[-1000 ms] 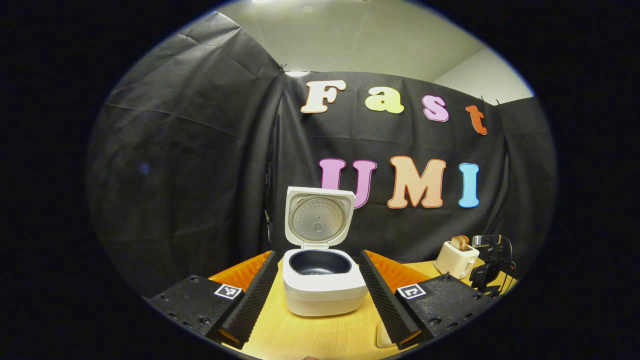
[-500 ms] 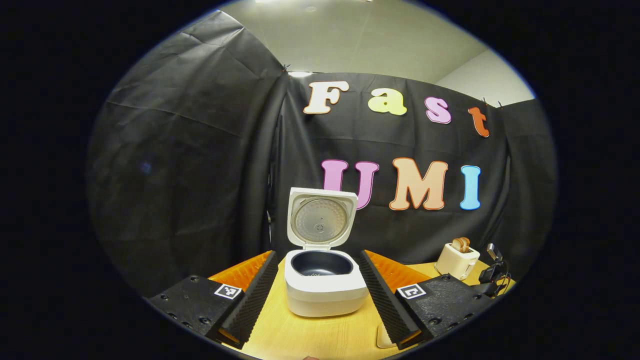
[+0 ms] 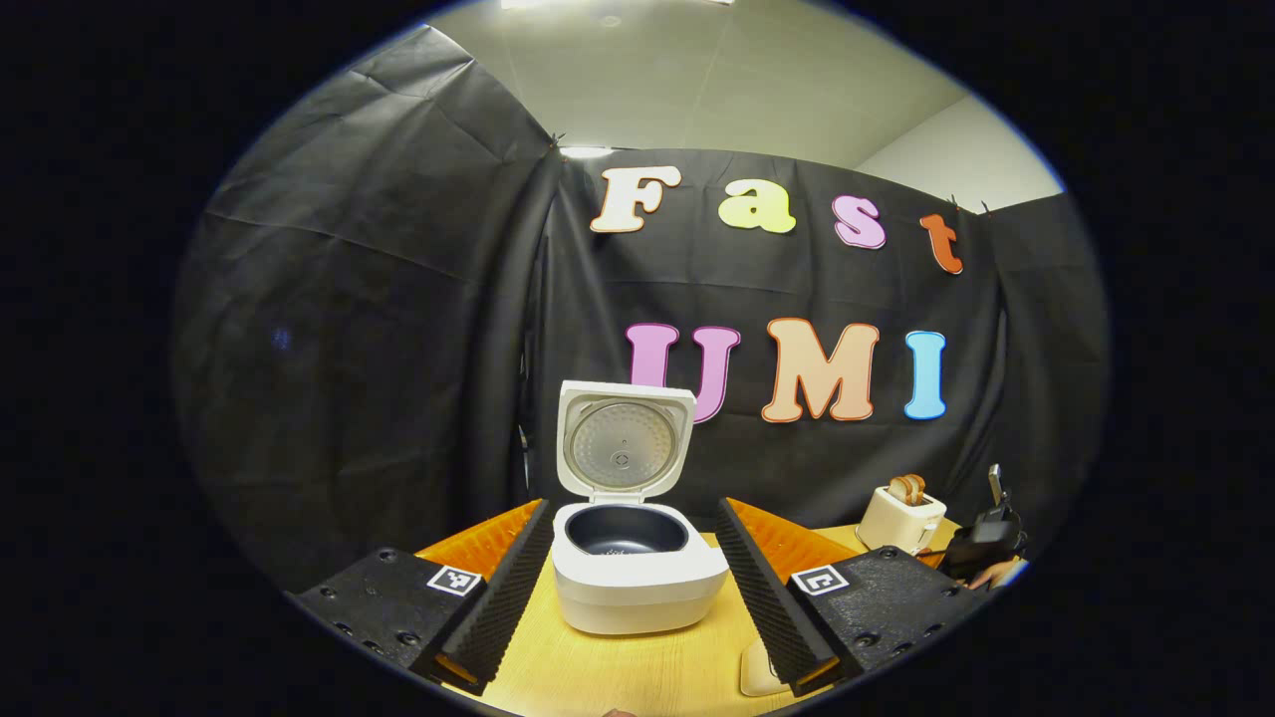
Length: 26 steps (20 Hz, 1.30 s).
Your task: Close the left gripper, press the button to open the rice cooker; take a wooden spoon from the chopstick holder with the right hand, scoop a spoonful of rice and pour it into the rice cooker, then put the wooden spoon back into the chopstick holder.
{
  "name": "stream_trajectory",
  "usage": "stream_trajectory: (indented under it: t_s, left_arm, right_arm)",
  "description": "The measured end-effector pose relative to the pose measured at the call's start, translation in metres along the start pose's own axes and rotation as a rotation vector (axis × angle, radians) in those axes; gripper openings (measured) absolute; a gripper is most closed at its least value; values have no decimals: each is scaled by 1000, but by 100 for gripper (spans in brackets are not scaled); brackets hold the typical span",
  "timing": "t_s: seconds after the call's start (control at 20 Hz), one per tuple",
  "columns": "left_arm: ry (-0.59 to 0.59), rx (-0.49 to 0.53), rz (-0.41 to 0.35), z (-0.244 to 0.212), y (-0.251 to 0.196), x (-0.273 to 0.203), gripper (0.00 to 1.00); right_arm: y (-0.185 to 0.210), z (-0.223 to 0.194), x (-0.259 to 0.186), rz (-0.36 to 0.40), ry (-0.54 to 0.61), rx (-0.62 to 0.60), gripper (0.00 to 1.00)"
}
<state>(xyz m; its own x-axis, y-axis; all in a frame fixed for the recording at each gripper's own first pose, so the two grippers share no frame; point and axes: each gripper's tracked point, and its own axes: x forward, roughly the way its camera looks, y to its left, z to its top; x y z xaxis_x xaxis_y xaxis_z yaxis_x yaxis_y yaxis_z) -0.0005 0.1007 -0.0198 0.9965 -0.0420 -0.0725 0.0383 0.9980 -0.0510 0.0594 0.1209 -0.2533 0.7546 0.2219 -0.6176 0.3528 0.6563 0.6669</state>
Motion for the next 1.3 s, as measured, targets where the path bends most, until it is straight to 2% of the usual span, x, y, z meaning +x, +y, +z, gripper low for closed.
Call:
stream_trajectory:
  t_s: [0.2, 0.8, 1.05, 1.3]
  left_arm:
    - [-4, -10, -1, 2, 0, -2, 96]
    - [5, -57, 51, -8, 32, -9, 96]
    - [18, -75, 87, -15, 56, -13, 96]
    - [33, -97, 127, -24, 80, -18, 96]
  right_arm:
    - [43, 12, -1, 74, -5, 13, 19]
    - [203, 15, 37, 268, -25, -112, 17]
    - [262, 0, 69, 316, -28, -173, 19]
    - [300, -20, 113, 318, -44, -276, 15]
